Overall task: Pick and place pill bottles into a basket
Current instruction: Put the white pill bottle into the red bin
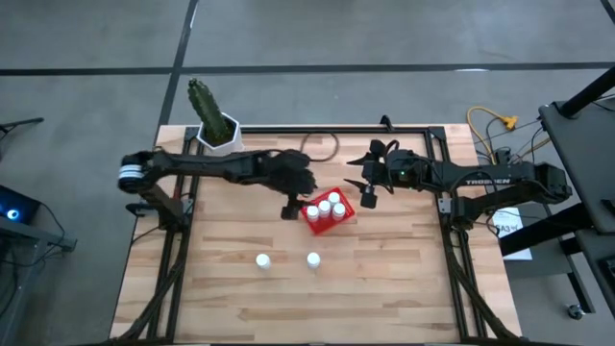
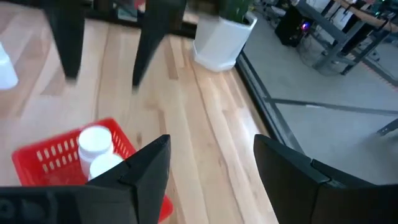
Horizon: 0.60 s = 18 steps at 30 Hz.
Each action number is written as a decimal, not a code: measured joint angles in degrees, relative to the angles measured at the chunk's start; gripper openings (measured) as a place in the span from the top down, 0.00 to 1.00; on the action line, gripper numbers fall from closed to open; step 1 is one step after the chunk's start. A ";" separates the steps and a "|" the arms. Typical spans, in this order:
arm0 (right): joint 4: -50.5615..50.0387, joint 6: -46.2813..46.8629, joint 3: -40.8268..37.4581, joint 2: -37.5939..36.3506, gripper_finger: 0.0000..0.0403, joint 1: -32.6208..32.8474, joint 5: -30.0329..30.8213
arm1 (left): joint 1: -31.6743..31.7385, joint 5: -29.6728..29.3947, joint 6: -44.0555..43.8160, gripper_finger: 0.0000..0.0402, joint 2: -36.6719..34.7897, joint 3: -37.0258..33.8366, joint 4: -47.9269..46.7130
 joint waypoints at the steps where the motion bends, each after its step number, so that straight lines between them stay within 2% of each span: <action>1: -0.08 -0.07 -0.51 0.00 0.46 -0.05 0.01 | -0.02 0.00 -0.22 0.43 -1.95 -2.49 3.38; 5: 0.21 -0.11 -2.02 0.02 0.46 -0.48 0.00 | 0.00 -0.73 -1.68 0.43 -9.91 -12.01 14.66; 8: 2.51 0.45 -3.18 0.02 0.46 -0.68 -0.02 | -0.15 -2.40 -2.61 0.43 -15.11 -17.74 18.20; 18: 29.28 1.76 -13.89 0.06 0.46 -2.33 -6.28 | -0.37 -2.64 -7.06 0.43 -29.95 -37.63 35.68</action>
